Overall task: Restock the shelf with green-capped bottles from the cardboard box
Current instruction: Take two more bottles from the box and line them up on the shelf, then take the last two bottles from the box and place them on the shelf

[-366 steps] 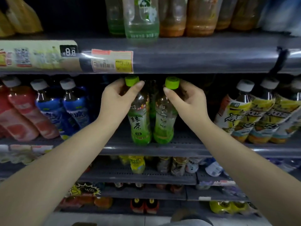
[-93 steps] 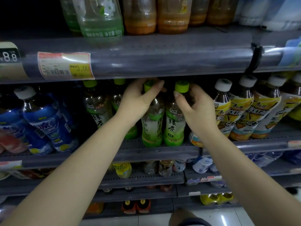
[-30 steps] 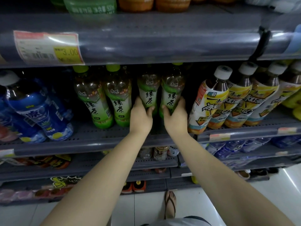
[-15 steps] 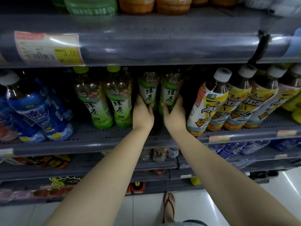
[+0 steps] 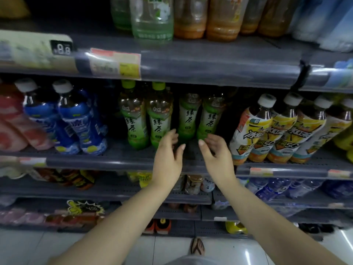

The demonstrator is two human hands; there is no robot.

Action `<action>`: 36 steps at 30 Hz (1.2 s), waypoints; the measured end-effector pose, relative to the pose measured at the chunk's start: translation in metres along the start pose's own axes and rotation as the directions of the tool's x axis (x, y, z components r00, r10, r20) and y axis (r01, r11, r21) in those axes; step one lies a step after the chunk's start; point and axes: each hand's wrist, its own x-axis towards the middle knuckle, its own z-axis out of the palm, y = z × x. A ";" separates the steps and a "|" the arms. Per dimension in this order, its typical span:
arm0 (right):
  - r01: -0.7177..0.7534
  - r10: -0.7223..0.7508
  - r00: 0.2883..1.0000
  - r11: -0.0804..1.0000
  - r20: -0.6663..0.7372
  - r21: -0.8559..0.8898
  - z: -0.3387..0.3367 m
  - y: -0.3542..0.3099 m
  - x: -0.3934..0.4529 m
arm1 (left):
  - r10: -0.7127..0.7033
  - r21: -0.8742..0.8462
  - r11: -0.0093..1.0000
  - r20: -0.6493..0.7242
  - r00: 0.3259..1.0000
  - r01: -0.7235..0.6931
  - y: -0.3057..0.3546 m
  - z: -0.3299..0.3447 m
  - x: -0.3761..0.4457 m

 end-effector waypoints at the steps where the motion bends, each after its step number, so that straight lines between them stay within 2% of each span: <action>1: 0.012 -0.013 0.999 1.000 0.041 0.021 0.002 -0.006 -0.009 | 0.016 0.016 1.000 -0.005 1.000 -0.016 -0.007 -0.013 -0.013; 5: 0.028 -0.064 0.962 0.990 0.264 0.141 0.034 -0.034 -0.054 | -0.033 0.160 0.986 -0.046 0.998 0.040 -0.057 -0.073 -0.078; 8: -0.014 -0.088 0.901 0.973 0.424 0.231 0.088 -0.047 -0.096 | -0.175 0.250 0.947 -0.125 0.976 0.202 -0.101 -0.125 -0.136; 10: -0.048 -0.093 0.852 0.966 0.515 0.254 0.132 -0.056 -0.129 | -0.298 0.264 0.901 -0.197 0.934 0.343 -0.127 -0.161 -0.177; 12: -0.110 -0.078 0.796 0.956 0.600 0.271 0.176 -0.062 -0.163 | -0.407 0.250 0.847 -0.265 0.874 0.470 -0.147 -0.197 -0.221; 16: -0.193 -0.059 0.642 0.953 0.764 0.235 0.254 -0.070 -0.230 | -0.520 0.188 0.757 -0.408 0.751 0.626 -0.167 -0.253 -0.306; 18: -0.202 -0.053 0.564 0.959 0.824 0.200 0.284 -0.070 -0.259 | -0.601 0.124 0.684 -0.463 0.652 0.719 -0.177 -0.268 -0.342; 20: -0.175 -0.057 0.489 0.971 0.870 0.162 0.306 -0.068 -0.285 | -0.673 0.026 0.602 -0.522 0.524 0.798 -0.187 -0.275 -0.372; 22: -0.158 -0.055 0.420 0.978 0.906 0.133 0.324 -0.064 -0.306 | -0.709 -0.047 0.517 -0.584 0.396 0.855 -0.194 -0.277 -0.398; 23: -0.158 -0.047 0.394 0.980 0.918 0.118 0.331 -0.061 -0.314 | -0.713 -0.063 0.486 -0.605 0.354 0.872 -0.197 -0.277 -0.411; 28: -0.102 -0.019 0.309 0.993 0.951 0.054 0.366 -0.039 -0.337 | -0.716 -0.127 0.379 -0.668 0.203 0.917 -0.210 -0.271 -0.458; 36: -0.065 0.138 0.224 0.990 0.965 -0.126 0.441 0.034 -0.345 | -0.780 -0.262 0.255 -0.624 0.038 0.931 -0.266 -0.249 -0.484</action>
